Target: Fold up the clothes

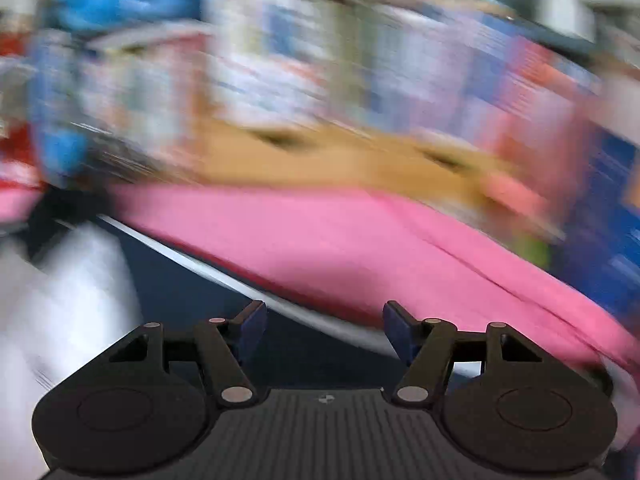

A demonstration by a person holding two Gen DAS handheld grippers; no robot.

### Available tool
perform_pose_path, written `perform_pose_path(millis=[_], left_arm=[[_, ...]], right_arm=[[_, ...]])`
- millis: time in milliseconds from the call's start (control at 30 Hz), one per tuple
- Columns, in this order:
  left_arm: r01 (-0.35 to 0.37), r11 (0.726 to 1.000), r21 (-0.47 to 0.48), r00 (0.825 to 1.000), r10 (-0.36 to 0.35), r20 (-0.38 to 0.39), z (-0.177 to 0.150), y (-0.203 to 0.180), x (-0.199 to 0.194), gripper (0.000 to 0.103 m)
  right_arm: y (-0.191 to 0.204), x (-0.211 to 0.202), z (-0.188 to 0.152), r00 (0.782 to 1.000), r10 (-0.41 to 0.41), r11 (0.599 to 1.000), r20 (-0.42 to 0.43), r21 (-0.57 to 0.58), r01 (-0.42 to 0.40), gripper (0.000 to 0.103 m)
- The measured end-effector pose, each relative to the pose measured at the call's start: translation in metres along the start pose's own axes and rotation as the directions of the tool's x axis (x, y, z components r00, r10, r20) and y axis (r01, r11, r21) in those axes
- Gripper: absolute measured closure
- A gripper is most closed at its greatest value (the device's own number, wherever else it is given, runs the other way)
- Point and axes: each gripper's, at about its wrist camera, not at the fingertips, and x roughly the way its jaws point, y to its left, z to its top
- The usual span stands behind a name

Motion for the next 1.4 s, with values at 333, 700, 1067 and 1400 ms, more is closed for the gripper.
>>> perform_pose_path(millis=[333,700,1067,1400], left_arm=[[-0.026,0.999,-0.035,0.997,0.023,-0.070,-0.016,-0.017,-0.029,0.086],[-0.009,0.994,-0.106,0.996,0.000,-0.089,-0.027,-0.024,-0.058,0.078],[0.113,0.981,-0.159,0.992,-0.122,-0.043,-0.028,-0.033,-0.092,0.063],[0.256,0.964,-0.074,0.965,-0.259,-0.038,-0.068,-0.077,-0.121,0.050]], right_arm=[[-0.100,-0.053,-0.048,0.820,-0.556,0.831,0.133,0.064,0.553,0.045],[-0.160,-0.004,-0.070,0.963,-0.266,0.925,-0.051,0.268,0.269,0.045],[-0.053,-0.069,-0.051,0.987,-0.150,0.988,0.056,-0.016,0.151,0.016],[0.124,-0.186,-0.129,0.885,0.406,0.894,0.227,-0.299,-0.334,0.000]])
